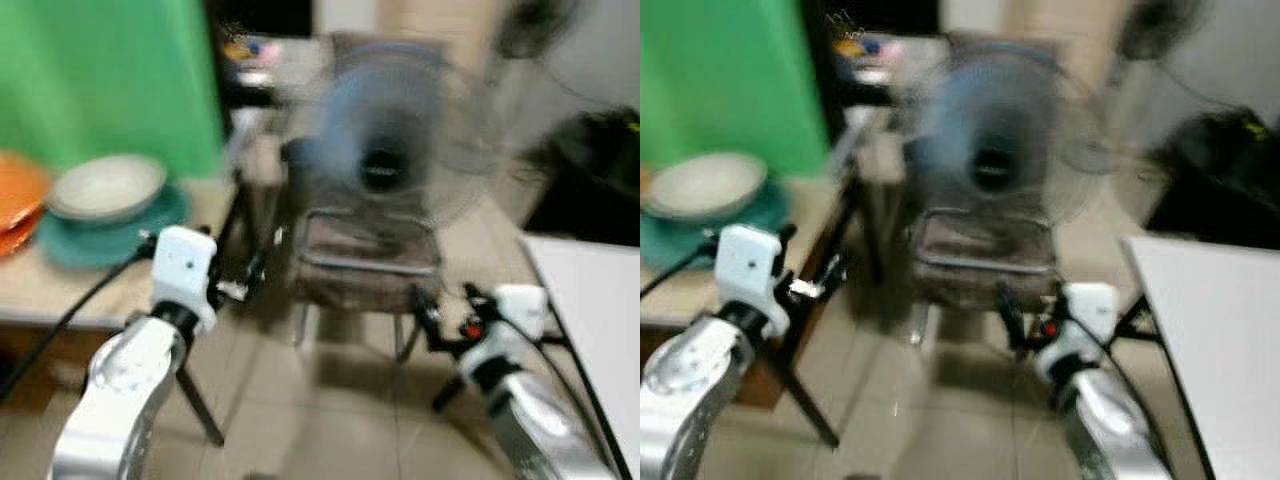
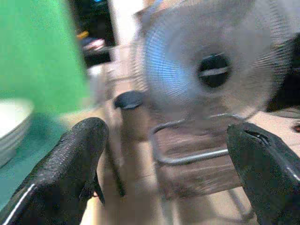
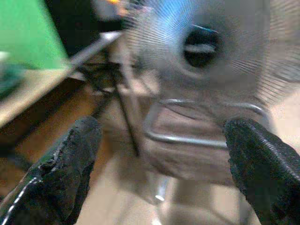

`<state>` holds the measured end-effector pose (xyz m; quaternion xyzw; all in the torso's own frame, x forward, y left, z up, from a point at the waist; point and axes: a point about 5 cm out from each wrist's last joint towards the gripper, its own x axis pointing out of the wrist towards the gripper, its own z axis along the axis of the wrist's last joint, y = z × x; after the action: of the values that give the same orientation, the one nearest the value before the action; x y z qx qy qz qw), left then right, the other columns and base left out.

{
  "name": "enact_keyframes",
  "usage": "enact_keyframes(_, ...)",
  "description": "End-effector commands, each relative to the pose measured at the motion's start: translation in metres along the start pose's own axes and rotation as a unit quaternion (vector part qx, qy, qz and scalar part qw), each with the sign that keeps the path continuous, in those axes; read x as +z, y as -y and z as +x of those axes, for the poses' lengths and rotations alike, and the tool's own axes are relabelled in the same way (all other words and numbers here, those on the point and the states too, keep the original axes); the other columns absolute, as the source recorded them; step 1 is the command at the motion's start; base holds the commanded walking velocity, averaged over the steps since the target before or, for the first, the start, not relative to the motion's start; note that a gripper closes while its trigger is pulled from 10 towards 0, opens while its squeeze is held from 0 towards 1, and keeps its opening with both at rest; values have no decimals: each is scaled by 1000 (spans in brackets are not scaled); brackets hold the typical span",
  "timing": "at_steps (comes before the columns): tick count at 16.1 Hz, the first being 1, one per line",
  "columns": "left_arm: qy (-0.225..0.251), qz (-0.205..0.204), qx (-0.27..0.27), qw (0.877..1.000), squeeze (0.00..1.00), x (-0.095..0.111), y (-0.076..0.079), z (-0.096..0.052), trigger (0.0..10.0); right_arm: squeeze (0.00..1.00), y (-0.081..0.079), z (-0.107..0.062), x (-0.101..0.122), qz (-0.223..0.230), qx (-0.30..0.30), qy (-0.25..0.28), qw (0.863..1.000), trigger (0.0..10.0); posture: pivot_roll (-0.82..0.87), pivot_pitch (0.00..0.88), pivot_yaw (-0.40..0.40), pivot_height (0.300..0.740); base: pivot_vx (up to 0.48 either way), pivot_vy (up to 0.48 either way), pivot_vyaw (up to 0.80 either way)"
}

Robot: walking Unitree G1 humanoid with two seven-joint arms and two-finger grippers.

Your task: Setting the table

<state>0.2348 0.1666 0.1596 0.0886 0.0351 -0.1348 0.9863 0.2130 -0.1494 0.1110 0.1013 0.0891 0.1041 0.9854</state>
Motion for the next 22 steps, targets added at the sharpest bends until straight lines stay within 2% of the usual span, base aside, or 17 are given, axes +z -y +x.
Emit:
enact_keyframes(1, 4, -1, -11, 1000, 0, 2, 3, 1, 10000, 1000, 6, -3, 3, -6, -11, 9, 1000, 10000, 116, 0, -34, 740, 0, 334, 800)
enact_keyframes(4, 5, 1, -11, 1000, 0, 3, 2, 1, 10000, 1000, 6, -2, 3, -5, -14, 12, 1000, 10000, 119, 0, -32, 740, 0, 336, 688)
enact_keyframes(7, 8, -3, 1, 1000, 0, 7, 0, 5, 10000, 1000, 15, 4, 4, -29, -61, 4, 998, 10000, 119, 0, -32, 740, 0, 111, 0)
enact_keyframes(11, 14, 5, 3, 1000, 0, 8, -2, 6, 10000, 1000, 10, 5, 7, -22, -35, 16, 999, 10000, 125, 0, -35, 740, 0, 0, 0)
enact_keyframes(22, 11, 16, -4, 1000, 0, 8, -3, 5, 10000, 1000, 4, 12, 7, -21, -15, 15, 1000, 10000, 137, 0, -45, 740, 307, 0, 765)
